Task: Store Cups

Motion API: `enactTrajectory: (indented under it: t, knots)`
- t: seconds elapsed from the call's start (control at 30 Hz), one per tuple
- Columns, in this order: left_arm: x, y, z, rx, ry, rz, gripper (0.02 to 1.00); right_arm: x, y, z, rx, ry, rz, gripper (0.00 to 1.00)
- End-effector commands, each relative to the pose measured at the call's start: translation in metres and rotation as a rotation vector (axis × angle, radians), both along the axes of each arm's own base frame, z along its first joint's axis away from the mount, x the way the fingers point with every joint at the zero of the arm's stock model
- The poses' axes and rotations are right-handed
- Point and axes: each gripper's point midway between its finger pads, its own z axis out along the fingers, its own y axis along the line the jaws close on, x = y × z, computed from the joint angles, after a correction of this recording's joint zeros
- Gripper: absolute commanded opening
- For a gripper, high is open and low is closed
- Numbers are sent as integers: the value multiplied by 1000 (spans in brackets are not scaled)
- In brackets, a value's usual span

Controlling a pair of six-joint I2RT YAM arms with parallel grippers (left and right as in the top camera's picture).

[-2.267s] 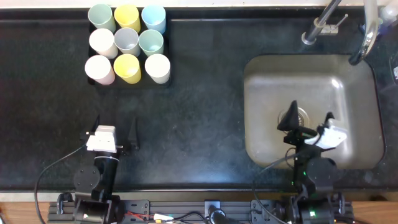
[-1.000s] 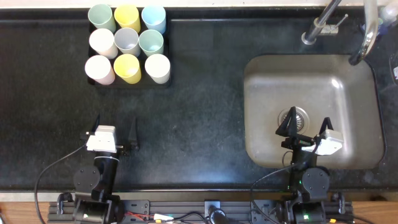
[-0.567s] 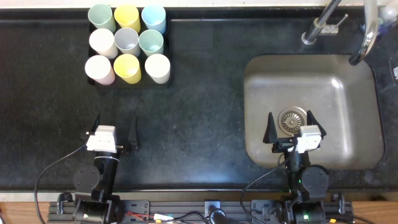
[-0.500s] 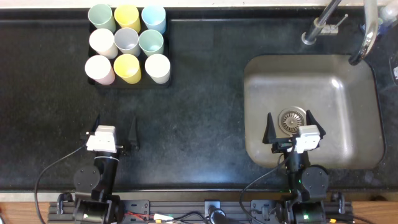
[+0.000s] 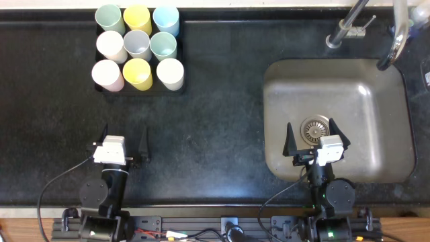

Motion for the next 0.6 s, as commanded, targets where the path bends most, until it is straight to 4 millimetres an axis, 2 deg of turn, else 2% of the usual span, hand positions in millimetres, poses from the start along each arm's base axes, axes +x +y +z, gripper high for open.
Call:
enactTrajectory:
  t: [0.03, 0.6]
  knots:
    - [-1, -1, 1, 10, -7, -10, 1000, 0, 0, -3, -3, -1, 4, 998]
    - [0, 2, 1, 11, -7, 8, 998, 0, 0, -3, -3, -1, 4, 998]
